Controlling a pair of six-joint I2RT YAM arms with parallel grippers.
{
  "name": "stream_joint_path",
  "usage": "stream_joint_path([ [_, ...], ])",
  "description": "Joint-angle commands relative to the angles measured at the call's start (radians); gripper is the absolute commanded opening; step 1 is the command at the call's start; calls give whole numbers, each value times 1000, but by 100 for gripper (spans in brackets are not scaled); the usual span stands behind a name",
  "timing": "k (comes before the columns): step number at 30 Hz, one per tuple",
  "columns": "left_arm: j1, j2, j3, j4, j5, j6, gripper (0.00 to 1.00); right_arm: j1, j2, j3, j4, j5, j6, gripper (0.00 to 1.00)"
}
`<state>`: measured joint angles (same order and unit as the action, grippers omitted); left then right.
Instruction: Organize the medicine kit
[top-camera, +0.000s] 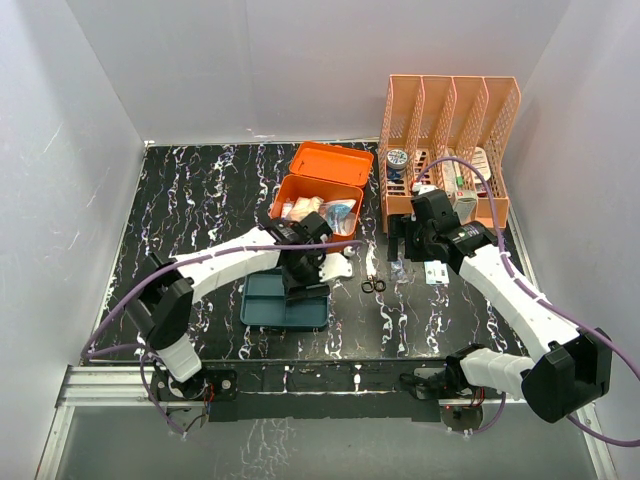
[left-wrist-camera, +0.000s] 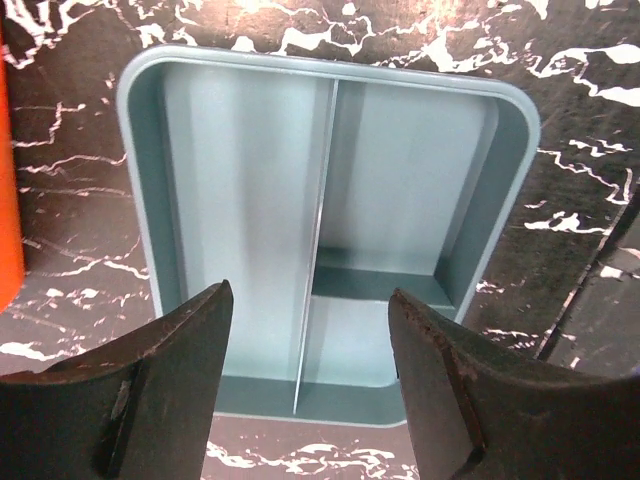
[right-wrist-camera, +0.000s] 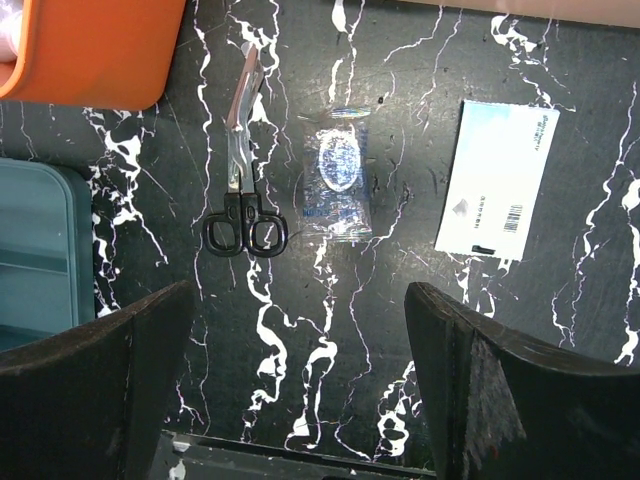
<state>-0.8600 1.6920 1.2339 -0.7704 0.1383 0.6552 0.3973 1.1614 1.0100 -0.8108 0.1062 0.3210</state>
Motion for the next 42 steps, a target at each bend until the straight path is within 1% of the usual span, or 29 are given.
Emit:
stream_joint_path([
  [1,-5,-86,66,-107,9,-56,63,6,8,62,28,-30,2,84],
  [4,-5,-110,103,-120,-19,-106,63,15,30,71,16,-33,11,80],
  [8,17,-115,173,-103,-62,-215,63,26,54,61,24,-52,23,72],
  [11,97,-100,229,-75,-39,-344,63,38,76,52,34,-61,23,68],
  [15,230,-65,306,-56,15,-498,63,60,121,60,44,-59,6,66],
  [18,306,-29,357,-77,41,-545,63,71,163,79,51,-57,-4,64],
  [22,350,2,407,-96,57,-569,63,77,216,94,59,-62,-14,61],
  [27,366,6,424,-92,49,-568,62,83,284,107,75,-76,-24,56],
  [33,378,6,423,-89,35,-567,62,105,368,125,106,-79,-14,54],
  [42,426,14,477,-100,-6,-582,62,124,459,136,140,-58,-5,53],
])
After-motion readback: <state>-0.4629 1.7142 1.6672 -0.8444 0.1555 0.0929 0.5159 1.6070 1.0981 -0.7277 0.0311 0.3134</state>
